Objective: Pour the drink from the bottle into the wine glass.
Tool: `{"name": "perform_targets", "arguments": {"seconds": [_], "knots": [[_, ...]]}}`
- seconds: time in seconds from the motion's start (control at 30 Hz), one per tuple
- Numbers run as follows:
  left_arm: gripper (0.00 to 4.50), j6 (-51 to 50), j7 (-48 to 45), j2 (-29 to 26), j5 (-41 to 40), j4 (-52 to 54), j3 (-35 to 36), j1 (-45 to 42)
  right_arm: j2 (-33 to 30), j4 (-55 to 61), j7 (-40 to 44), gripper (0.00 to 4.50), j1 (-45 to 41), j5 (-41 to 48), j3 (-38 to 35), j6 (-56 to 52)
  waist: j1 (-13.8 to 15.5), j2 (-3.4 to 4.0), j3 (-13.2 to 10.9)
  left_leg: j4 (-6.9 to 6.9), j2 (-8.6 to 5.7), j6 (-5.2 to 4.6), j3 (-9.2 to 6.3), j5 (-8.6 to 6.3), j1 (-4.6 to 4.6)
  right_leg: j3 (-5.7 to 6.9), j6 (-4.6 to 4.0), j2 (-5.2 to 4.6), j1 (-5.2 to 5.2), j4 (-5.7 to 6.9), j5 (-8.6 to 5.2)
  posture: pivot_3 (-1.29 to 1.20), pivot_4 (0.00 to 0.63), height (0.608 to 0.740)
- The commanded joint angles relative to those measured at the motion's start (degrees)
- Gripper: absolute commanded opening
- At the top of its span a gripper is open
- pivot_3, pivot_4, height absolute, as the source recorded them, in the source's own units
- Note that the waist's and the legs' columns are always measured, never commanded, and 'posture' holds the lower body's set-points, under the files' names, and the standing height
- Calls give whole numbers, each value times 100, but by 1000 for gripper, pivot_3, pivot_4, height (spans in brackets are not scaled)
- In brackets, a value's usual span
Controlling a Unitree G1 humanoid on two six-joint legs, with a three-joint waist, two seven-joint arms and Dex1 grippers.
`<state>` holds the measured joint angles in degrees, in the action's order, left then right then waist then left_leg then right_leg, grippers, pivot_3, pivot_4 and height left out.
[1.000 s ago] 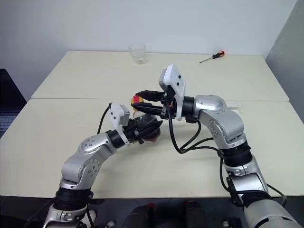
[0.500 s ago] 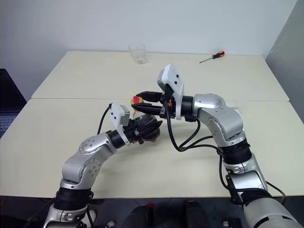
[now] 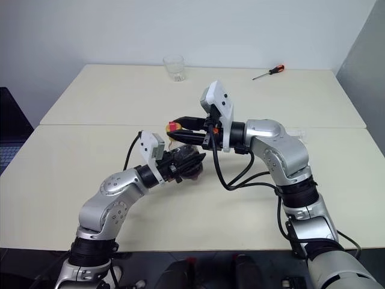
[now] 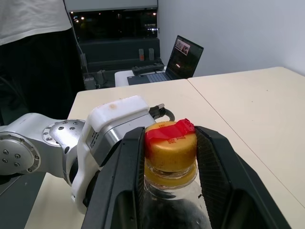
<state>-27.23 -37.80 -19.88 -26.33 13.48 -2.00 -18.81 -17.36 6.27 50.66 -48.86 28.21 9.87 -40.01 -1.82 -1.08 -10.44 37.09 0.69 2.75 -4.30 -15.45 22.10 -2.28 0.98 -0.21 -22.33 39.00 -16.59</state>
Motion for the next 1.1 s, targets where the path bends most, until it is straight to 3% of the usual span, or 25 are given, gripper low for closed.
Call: {"name": "perform_targets", "arguments": {"seconds": [0.03,0.43,0.67,0.9,1.1], "knots": [[2225,193,-4,40,-54,227,83,-146,44,18,5,1244,-145,71,-38,-28,0,0,0,0,0,0,0,0,0,0,0,0,0,0,0,0,150,740],[2225,101,-72,-64,-114,498,75,191,360,-187,-307,1244,-710,779,-857,-342,1,3,-3,0,-1,0,0,0,2,0,0,-1,-1,-1,0,0,150,740],[2225,86,-86,-103,-129,501,76,162,226,-154,-267,1244,-671,799,-910,-255,0,4,-3,-1,0,-1,1,0,1,-1,0,-1,-1,0,0,0,150,740],[2225,8,-100,-304,-227,665,237,285,-684,618,-250,1244,330,839,-1102,-410,22,2,-3,0,-3,-1,-4,0,13,-2,0,-4,-1,-8,0,0,150,740],[2225,-174,-53,-504,-387,1019,418,657,-1293,1686,-1033,1244,1704,899,-1688,-855,12,2,-4,-2,1,-1,-10,0,25,-7,0,-4,-9,-7,-1,0,150,740]]}}
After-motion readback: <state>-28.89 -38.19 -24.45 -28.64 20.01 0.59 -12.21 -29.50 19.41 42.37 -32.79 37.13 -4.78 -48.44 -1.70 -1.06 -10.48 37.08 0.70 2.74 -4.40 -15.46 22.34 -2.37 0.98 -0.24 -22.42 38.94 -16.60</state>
